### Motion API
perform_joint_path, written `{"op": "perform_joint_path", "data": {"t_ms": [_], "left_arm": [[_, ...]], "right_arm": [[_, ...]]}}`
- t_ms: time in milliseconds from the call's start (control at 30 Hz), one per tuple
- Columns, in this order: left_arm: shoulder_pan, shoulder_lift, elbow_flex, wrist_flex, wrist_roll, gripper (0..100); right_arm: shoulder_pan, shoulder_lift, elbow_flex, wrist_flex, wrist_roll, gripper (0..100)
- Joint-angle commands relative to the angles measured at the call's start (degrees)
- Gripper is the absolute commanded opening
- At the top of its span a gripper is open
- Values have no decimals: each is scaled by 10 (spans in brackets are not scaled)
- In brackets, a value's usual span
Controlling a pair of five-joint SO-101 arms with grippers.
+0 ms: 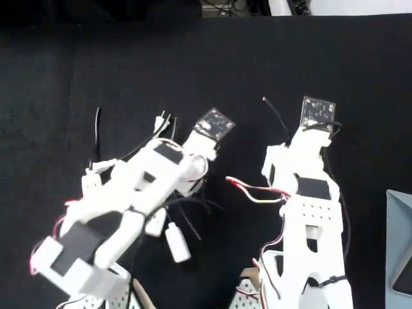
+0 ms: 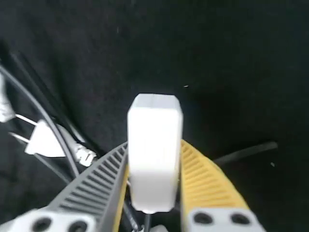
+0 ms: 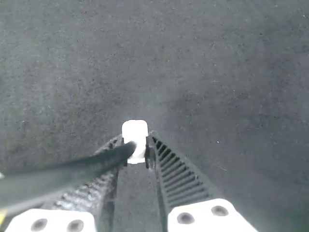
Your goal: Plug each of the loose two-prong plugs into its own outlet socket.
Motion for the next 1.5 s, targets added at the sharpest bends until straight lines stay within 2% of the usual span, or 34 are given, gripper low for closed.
{"op": "perform_joint_path", "data": {"t_ms": [0,200,300,500,633,767,900,1033,1200,1467], "left_arm": [[-1,26,-58,18,31,262],[-32,13,-133,109,31,262],[-59,-2,-154,129,31,263],[-93,12,-142,105,-8,260],[-123,34,-145,84,-9,260],[-150,31,-176,97,-9,260],[-130,3,-202,158,-11,260],[-85,-22,-196,182,-12,262],[-68,9,-173,152,-12,264],[-56,134,-204,127,-13,259]], "right_arm": [[8,0,-23,-9,4,14],[5,0,-23,-9,4,14],[4,0,-22,-9,4,14],[4,0,-22,-9,4,14],[4,0,-22,-9,4,14],[4,0,-22,-9,4,14],[4,0,-22,-9,4,14],[4,0,-22,-8,4,14],[4,0,-22,-6,4,14],[-8,0,-20,-5,4,14]]}}
